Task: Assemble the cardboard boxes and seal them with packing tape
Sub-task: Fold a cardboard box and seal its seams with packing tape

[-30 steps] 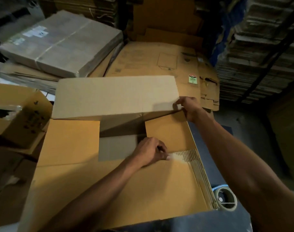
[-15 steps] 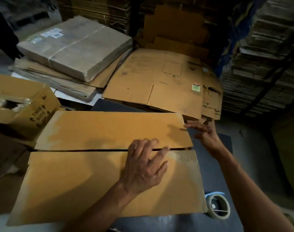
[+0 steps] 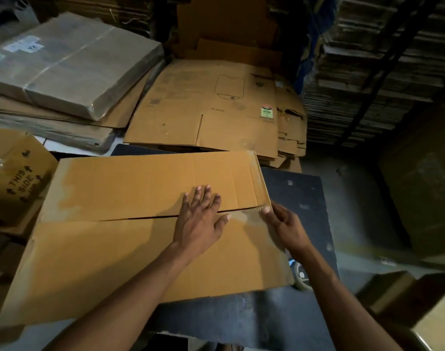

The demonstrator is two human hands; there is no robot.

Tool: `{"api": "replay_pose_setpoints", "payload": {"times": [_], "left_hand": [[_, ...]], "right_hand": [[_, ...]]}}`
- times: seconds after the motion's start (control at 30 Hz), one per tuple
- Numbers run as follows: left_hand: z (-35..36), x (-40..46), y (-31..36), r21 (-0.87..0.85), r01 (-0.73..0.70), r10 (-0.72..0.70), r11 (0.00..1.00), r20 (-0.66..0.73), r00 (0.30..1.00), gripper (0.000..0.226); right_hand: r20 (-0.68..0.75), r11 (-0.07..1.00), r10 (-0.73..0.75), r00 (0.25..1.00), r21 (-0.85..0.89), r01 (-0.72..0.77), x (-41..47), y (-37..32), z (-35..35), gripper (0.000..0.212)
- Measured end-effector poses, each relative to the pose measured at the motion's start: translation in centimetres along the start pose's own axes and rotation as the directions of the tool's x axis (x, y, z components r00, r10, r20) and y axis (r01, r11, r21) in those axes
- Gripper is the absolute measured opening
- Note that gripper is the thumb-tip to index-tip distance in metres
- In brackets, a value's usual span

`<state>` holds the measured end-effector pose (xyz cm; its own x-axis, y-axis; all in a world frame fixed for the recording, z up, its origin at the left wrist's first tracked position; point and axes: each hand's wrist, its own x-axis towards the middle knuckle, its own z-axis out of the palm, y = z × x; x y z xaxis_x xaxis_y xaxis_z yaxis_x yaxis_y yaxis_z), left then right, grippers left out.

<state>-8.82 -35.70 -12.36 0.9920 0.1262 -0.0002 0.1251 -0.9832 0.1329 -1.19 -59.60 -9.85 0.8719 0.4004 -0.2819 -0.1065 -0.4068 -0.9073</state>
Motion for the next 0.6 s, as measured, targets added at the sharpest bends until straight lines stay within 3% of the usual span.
{"api": "replay_pose_setpoints", "payload": {"times": [0.07,0.13,0.2,0.27,0.37,0.47,0.6], "left_hand": [[-0.2,1.1,0.7,-0.005,-0.016,0.016,1.000,0.004,1.000,0.073],[-0.4,1.9,1.4,-0.002,-0.012,0.012,1.000,0.023,1.000,0.068],[-0.5,2.3,1.7,0.008,-0.006,0.005,1.000,0.040,0.999,0.065],[-0.3,2.3,1.7,-0.024,-0.002,0.002,1.000,0.013,1.000,0.062],[-0.2,2.0,1.4,-0.093,-0.005,0.004,0.996,-0.007,1.000,0.062],[-0.6,1.5,1.7,-0.062,-0.028,0.031,0.998,0.049,0.998,0.075],[-1.7,1.3,1.8,-0.041,-0.045,0.050,0.998,0.137,0.989,0.087]], "right_hand": [[-0.078,0.997,0.071,0.994,0.002,-0.071,-0.1,1.9,-2.4,0.051],[-0.131,0.946,0.114,0.985,-0.290,-0.148,0.0,4.9,-5.6,0.054],[-0.053,0.717,0.215,0.975,-0.670,-0.194,-0.5,8.0,-7.8,0.051],[0.049,0.551,0.339,0.940,-0.820,-0.156,-1.3,10.5,-8.1,0.060],[0.117,0.455,0.364,0.924,-0.888,-0.067,-1.8,13.4,-7.0,0.058],[-0.003,0.385,0.312,0.950,-0.914,-0.130,-1.5,14.8,-7.4,0.040],[-0.116,0.443,0.219,0.969,-0.873,-0.205,-1.8,12.4,-9.2,0.023]]}}
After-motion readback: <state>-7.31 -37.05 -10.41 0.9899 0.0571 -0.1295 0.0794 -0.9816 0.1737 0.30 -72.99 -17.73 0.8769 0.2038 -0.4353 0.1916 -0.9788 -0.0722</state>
